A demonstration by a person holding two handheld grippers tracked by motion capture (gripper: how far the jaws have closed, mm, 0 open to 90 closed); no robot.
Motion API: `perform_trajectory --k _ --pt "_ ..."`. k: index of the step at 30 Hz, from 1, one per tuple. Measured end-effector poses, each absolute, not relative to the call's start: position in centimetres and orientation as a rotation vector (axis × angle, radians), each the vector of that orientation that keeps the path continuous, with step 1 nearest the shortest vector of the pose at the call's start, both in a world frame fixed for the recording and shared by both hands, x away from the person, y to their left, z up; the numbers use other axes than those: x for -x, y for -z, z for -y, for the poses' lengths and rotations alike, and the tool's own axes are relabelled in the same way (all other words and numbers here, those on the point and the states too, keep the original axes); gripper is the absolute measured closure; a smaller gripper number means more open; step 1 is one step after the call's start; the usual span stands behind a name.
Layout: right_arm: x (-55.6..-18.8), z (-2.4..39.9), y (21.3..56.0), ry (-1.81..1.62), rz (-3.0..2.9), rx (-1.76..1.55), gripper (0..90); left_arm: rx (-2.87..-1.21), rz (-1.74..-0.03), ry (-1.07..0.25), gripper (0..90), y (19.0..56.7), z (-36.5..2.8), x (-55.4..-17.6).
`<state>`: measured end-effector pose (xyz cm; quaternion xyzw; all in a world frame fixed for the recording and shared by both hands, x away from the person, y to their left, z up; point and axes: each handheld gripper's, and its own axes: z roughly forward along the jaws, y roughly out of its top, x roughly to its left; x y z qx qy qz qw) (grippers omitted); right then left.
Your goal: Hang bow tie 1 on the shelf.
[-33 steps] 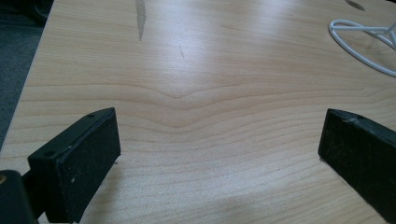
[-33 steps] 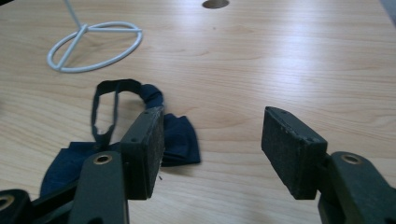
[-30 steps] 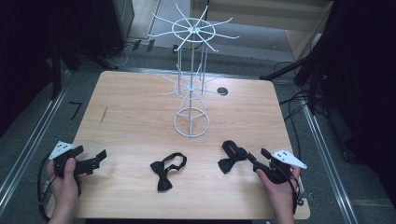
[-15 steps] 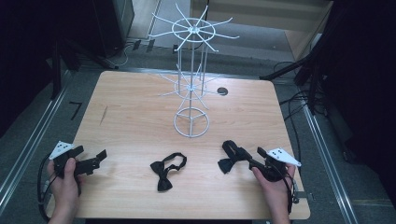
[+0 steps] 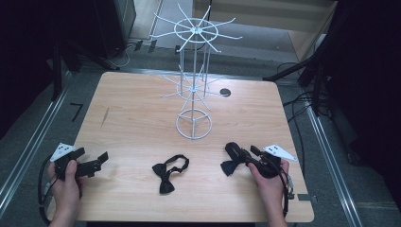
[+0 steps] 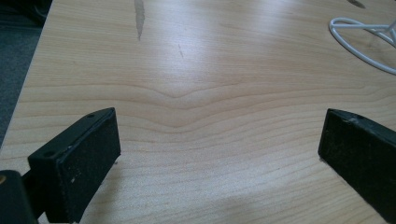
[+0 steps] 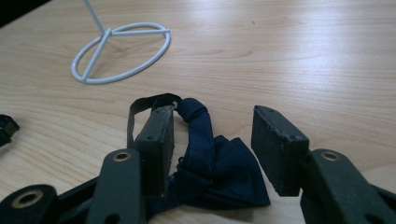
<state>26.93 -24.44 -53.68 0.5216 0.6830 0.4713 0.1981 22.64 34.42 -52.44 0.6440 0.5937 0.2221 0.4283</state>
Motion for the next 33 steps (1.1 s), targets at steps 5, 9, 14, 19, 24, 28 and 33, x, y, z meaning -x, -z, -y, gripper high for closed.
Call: perform_trajectory --k 5,9,14,19,24,28,33 --pt "-27.1 23.1 53.7 -1.295 -1.946 -1.408 50.6 -1.607 -1.484 -0.555 0.0 52.4 -34.4 -22.6" --pt "-26.9 22.8 53.5 -1.312 -1.954 -1.395 52.7 -1.610 -1.485 -0.552 0.0 52.4 -34.5 -22.6" --pt "-26.8 21.9 53.9 -1.289 -2.011 -1.375 50.9 -1.609 -1.483 -0.553 0.0 52.4 -34.4 -22.6" --pt "-26.2 21.6 53.4 -1.332 -2.020 -1.357 49.7 -1.611 -1.484 -0.552 0.0 52.4 -34.5 -22.6" --pt "-25.6 21.1 53.6 -1.321 -2.085 -1.357 49.2 -1.611 -1.483 -0.552 0.0 52.4 -34.5 -22.6" --pt "-25.4 20.5 53.9 -1.268 -2.138 -1.334 50.8 -1.610 -1.484 -0.552 0.0 52.4 -34.5 -22.6" --pt "-25.5 20.3 54.2 -1.213 -2.149 -1.332 59.1 -1.610 -1.483 -0.552 0.0 52.4 -34.5 -22.6"
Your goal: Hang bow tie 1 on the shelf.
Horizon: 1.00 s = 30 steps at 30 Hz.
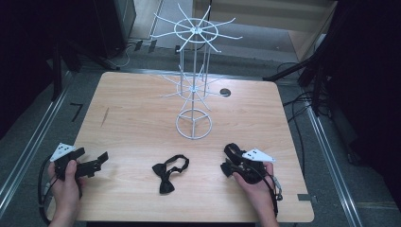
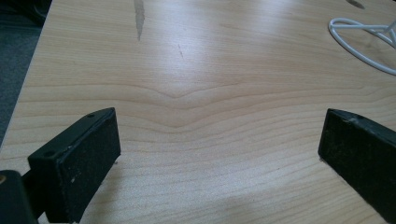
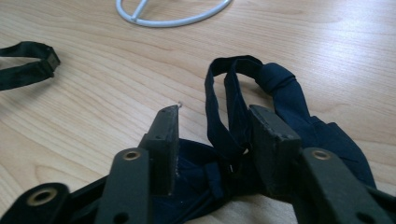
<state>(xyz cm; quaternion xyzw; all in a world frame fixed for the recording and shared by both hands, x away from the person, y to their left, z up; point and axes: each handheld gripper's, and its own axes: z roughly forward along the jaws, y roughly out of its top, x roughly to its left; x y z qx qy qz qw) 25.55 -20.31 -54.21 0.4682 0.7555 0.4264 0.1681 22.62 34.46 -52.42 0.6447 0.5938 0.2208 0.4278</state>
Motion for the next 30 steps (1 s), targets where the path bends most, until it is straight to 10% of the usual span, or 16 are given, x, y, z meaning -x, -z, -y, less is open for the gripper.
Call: perform_trajectory --k 10,30 --pt "-25.5 20.6 53.9 -1.236 -2.148 -1.393 88.9 -1.609 -1.484 -0.552 0.0 52.4 -34.5 -22.6" --pt "-24.0 20.1 48.9 -1.482 -1.878 -1.282 89.7 -1.610 -1.481 -0.551 0.0 52.4 -34.5 -22.6"
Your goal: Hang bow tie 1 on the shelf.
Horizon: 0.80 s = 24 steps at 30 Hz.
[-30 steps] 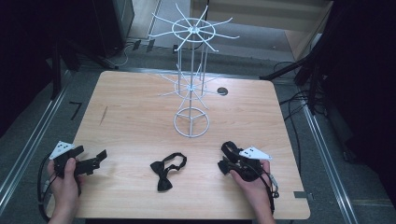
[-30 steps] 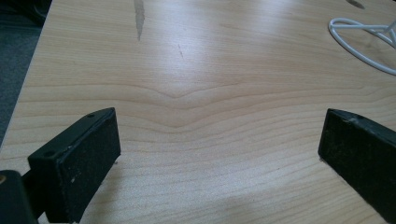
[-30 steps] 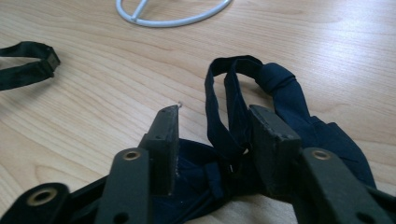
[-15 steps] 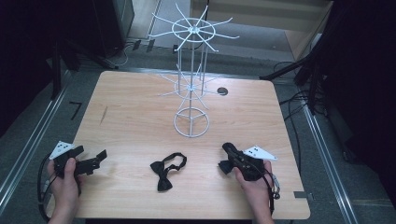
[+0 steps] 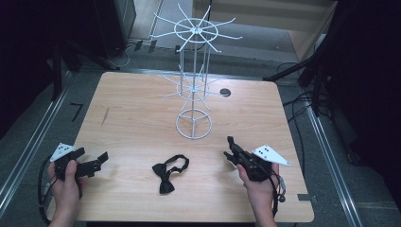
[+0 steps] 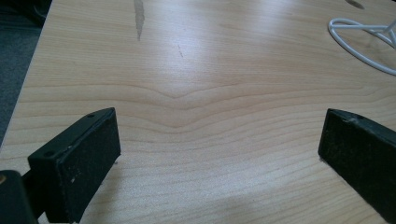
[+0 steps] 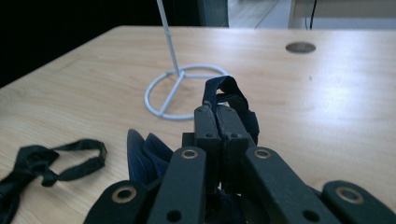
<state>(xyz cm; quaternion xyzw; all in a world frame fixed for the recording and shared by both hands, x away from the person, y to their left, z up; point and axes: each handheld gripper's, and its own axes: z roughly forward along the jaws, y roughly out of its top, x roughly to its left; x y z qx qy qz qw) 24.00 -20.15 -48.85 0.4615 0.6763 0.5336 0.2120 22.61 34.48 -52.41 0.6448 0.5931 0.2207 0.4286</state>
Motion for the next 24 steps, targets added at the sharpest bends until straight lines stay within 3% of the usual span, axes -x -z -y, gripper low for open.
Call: perform_trajectory --k 24 --pt "-24.1 20.3 45.3 -1.577 -1.765 -1.254 89.8 -1.605 -1.478 -0.545 0.0 52.4 -34.5 -22.6"
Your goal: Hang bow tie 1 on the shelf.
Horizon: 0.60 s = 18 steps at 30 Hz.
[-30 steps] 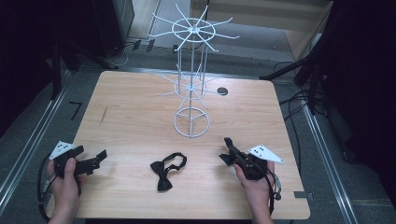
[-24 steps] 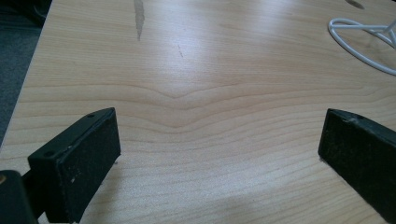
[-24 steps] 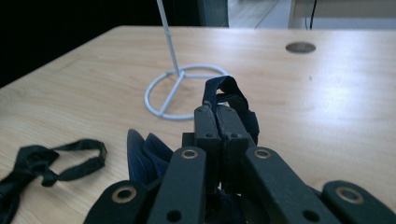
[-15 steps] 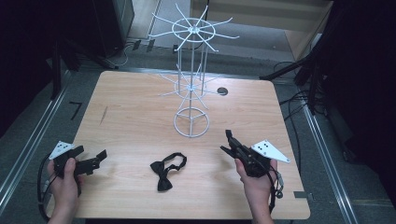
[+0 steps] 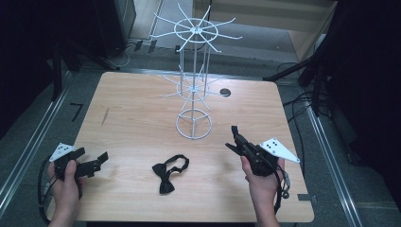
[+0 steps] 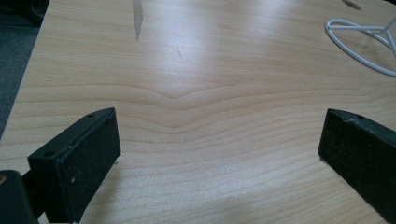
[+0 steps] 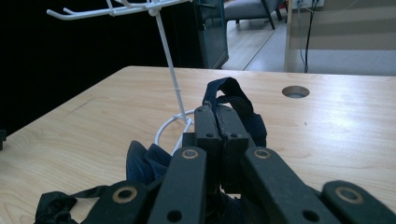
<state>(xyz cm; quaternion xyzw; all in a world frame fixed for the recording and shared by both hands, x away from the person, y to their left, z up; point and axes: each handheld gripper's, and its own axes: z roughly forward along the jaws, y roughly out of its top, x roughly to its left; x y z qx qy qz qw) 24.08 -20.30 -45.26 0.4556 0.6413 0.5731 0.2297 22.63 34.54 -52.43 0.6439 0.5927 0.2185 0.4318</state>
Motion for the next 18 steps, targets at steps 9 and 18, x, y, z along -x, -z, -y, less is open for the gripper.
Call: perform_trajectory --k 9,18 --pt "-24.4 19.9 44.2 -1.613 -1.740 -1.237 89.8 -1.605 -1.478 -0.545 0.0 52.4 -34.5 -22.6" --pt "-24.7 18.9 43.1 -1.639 -1.727 -1.212 89.8 -1.605 -1.477 -0.542 0.0 52.4 -34.6 -22.6"
